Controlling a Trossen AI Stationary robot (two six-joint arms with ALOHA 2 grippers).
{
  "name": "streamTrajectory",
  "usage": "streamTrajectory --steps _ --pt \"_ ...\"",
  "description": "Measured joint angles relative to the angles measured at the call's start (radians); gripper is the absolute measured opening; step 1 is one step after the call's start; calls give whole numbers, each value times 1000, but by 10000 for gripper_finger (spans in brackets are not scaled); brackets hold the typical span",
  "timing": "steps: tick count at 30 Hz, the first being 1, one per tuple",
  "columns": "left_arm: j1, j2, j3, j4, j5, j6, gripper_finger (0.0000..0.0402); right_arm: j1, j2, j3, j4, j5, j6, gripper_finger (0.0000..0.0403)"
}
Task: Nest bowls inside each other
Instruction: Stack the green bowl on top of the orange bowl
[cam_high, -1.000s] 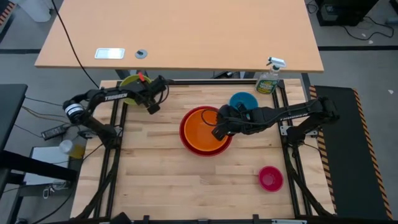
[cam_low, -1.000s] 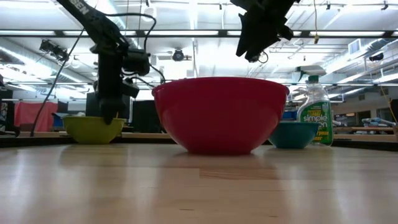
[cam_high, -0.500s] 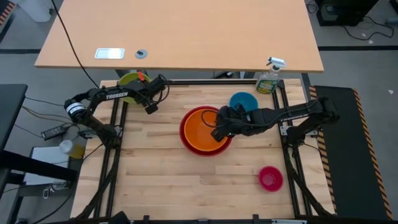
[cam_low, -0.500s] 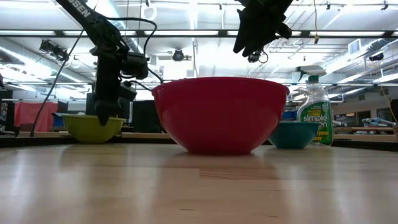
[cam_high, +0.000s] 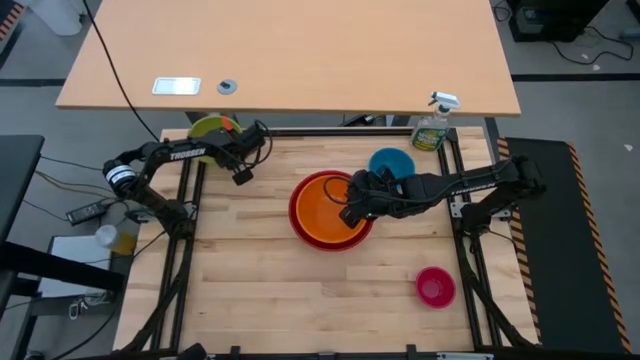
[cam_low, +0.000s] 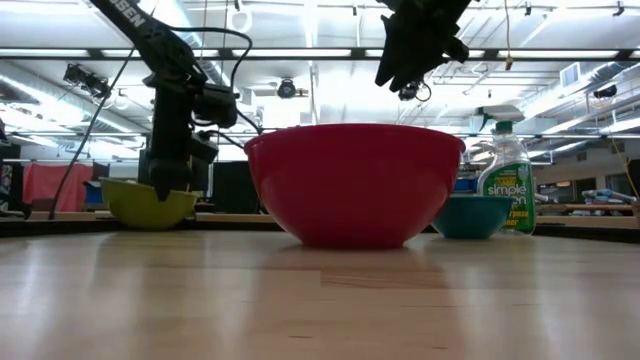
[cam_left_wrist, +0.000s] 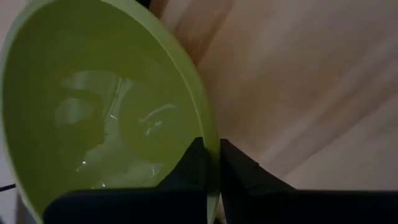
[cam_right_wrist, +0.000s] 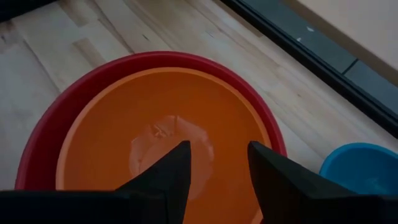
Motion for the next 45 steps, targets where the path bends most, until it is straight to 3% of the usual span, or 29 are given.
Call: streamTrajectory --steps 10,18,26,36,45 --pt "-145 -39 1 -50 60 -32 16 0 0 0 -1 0 7 167" --pt "-324 -247 1 -24 60 1 16 0 0 0 -35 -8 52 167" --pt "-607 -400 1 130 57 166 20 0 0 0 -166 -3 143 167" --pt "-852 -368 1 297 73 376 22 19 0 0 -197 8 168 165" --pt "-872 -307 1 508 327 374 22 32 -18 0 -351 6 207 165"
